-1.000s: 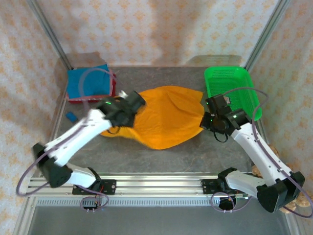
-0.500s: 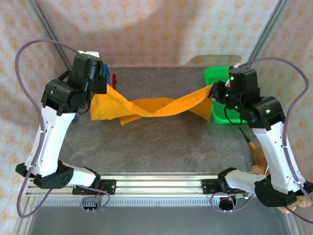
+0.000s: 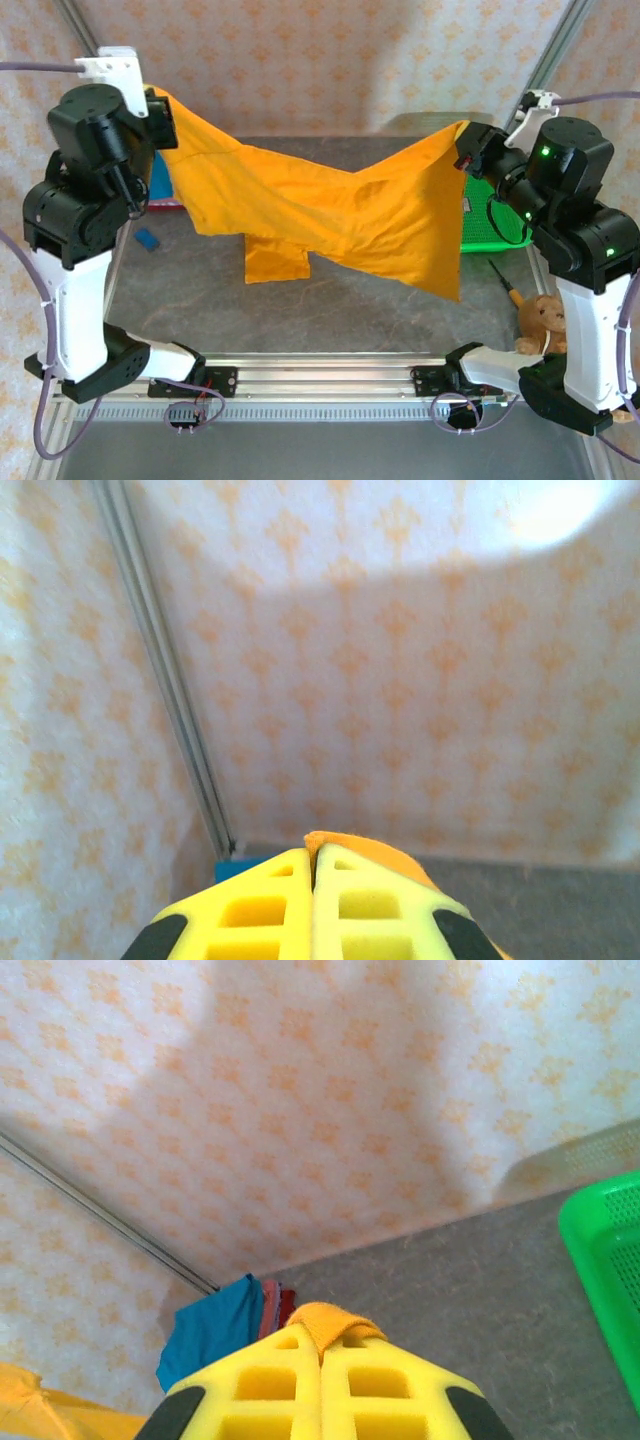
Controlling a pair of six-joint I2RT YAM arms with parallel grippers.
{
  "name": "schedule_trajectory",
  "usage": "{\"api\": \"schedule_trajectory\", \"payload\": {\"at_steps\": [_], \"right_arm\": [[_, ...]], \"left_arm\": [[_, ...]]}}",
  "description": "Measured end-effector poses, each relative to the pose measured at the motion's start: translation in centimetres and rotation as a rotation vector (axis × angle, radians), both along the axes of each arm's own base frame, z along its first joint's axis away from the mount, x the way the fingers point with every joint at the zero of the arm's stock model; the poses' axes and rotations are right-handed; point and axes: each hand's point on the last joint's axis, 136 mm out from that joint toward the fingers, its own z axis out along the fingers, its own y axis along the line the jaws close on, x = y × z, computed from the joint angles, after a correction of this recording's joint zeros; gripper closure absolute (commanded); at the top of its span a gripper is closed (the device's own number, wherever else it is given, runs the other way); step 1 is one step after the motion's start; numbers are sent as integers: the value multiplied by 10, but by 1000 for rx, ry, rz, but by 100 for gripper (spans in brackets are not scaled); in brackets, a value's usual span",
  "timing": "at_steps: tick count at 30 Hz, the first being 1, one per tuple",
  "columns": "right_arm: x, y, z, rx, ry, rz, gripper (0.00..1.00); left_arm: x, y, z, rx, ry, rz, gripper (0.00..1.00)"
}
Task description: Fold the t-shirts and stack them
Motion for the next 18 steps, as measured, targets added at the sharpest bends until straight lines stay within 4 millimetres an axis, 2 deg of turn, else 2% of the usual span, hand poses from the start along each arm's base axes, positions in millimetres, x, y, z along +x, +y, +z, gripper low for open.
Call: {"api": "schedule_trajectory", "payload": {"at_steps": [4, 9, 18], "right_arm": [[-9, 0, 23, 25, -94, 24, 100], [-31, -1, 47, 66, -189, 71, 100], [-67, 0, 59, 132, -237, 158, 100]], "left_arm": [[-16, 10, 31, 25, -122, 21, 100], [-47, 23, 54, 26, -236, 30, 100], [-109, 44, 89, -43, -399, 7, 100]]}}
